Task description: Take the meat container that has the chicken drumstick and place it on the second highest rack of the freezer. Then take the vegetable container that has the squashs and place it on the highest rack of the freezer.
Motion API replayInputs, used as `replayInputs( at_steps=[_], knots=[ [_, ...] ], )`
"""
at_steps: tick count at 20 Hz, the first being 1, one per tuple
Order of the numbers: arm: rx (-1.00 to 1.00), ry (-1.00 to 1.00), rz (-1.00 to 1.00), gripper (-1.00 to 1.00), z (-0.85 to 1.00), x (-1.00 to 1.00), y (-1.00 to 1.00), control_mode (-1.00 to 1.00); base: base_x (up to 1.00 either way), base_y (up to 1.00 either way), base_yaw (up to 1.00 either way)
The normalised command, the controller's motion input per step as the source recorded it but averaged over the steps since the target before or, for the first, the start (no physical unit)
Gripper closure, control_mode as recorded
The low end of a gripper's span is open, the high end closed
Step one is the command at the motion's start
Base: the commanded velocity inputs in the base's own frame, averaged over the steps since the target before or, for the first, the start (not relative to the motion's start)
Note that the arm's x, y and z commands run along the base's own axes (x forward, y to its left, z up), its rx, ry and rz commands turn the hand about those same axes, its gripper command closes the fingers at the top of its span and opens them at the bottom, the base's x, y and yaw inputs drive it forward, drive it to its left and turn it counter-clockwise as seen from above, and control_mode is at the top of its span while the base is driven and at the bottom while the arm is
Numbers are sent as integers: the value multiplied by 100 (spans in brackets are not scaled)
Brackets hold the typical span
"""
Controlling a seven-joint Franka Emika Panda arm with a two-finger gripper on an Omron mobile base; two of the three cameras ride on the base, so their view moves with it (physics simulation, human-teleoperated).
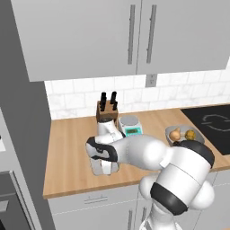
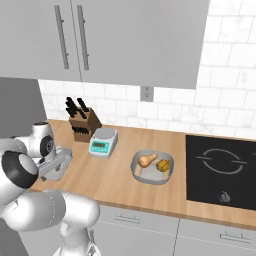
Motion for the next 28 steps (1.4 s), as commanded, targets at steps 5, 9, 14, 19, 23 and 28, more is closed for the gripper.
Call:
replayInputs(
  at_steps=[5, 9, 14, 19, 23, 28],
  knots=[
    [-4, -2, 3, 100, -25, -11, 4, -100, 0, 0, 0],
    [-1, -2, 0, 100, -7, 0, 0, -100, 0, 0, 0],
    [0, 2, 0, 100, 0, 0, 0, -100, 0, 0, 0],
    [0, 0, 0, 100, 24, -13, -1, -100, 0, 0, 0],
    [1, 0, 2, 100, 51, -7, -6, -100, 0, 0, 0],
    [5, 0, 18, 100, 84, -1, -16, -100, 0, 0, 0]
  ],
)
